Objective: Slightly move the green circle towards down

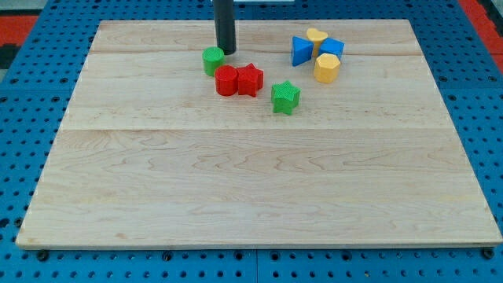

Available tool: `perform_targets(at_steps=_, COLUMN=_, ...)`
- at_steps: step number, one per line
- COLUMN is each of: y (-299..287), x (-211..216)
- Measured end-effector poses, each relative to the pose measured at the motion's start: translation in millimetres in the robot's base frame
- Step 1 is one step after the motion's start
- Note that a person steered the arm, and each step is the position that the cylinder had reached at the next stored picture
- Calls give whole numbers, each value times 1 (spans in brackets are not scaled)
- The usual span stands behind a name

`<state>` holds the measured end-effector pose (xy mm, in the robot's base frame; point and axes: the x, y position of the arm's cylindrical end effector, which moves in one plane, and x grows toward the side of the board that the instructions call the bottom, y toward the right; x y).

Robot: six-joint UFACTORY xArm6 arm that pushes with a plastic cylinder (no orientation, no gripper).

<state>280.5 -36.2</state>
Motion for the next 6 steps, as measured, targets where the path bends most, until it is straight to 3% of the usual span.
perform_targets(at_steps=1, y=4, x=19)
perform_targets(at_steps=2, y=-8, x=-23)
perform_targets(at_steps=3, y=-42, x=-3)
perform_targets(at_steps=4, y=-9, x=24)
perform_targets(at_steps=6, y=31, x=35)
